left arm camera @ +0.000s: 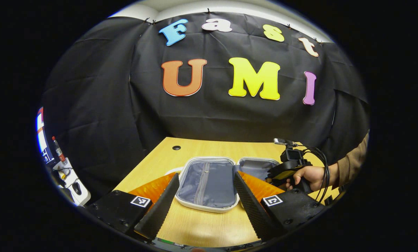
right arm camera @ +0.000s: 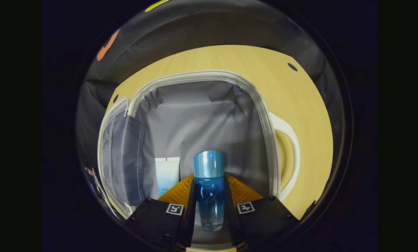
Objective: First open the suitcase, pack the skin care products into it, and then close the suitcase.
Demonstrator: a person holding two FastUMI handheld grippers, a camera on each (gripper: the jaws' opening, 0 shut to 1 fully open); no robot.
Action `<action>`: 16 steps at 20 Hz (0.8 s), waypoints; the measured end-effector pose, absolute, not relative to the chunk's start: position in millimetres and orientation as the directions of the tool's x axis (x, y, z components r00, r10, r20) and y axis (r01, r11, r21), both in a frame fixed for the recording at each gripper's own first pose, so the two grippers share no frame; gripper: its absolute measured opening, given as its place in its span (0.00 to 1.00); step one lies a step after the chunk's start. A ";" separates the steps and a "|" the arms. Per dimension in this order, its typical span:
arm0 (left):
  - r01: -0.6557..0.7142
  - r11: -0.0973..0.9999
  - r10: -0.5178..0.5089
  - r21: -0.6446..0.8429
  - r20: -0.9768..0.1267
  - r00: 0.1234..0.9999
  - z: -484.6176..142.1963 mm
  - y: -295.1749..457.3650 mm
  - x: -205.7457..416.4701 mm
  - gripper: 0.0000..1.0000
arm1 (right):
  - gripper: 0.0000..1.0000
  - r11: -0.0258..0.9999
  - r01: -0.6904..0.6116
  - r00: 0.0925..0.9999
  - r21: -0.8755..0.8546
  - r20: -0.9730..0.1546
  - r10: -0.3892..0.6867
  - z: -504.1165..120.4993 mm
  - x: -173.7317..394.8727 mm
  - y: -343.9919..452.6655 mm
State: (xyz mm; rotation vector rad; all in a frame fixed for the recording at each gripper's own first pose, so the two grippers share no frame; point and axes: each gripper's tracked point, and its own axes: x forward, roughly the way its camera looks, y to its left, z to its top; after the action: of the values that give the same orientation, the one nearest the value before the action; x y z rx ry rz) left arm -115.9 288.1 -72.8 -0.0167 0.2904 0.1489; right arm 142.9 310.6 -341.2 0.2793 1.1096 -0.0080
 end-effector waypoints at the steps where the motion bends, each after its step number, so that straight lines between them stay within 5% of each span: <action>1: -0.146 0.989 0.140 0.002 -0.293 0.946 -75.6 291.7 -114.4 1.00 | 0.38 0.964 0.139 0.450 0.226 -0.881 0.142 -339.7 143.0 311.1; 5: -0.158 0.985 0.131 -0.065 -0.313 0.941 -90.2 317.4 -96.2 1.00 | 0.45 0.953 0.128 0.471 0.276 -0.862 0.186 -317.0 130.6 312.6; 7: -0.173 0.974 0.117 -0.148 -0.324 0.939 -103.0 338.9 -80.7 1.00 | 0.65 0.963 0.072 0.530 0.260 -0.828 0.184 -288.7 123.6 307.4; 11: -0.255 0.905 0.118 -0.340 -0.375 0.920 -138.6 400.9 -51.8 1.00 | 0.77 0.969 -0.129 0.686 0.212 -0.687 0.242 -205.2 104.7 295.4; 16: -0.353 0.768 0.080 -0.534 -0.467 0.881 -202.1 467.5 -24.0 0.98 | 0.78 0.962 -0.180 0.802 0.207 -0.535 0.265 -121.4 67.5 254.5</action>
State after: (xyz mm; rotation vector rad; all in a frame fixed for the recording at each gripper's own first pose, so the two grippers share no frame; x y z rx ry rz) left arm -24.0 467.5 -202.1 -0.6571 0.4394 0.2434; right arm 67.5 254.5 -121.4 0.1490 0.5936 0.2395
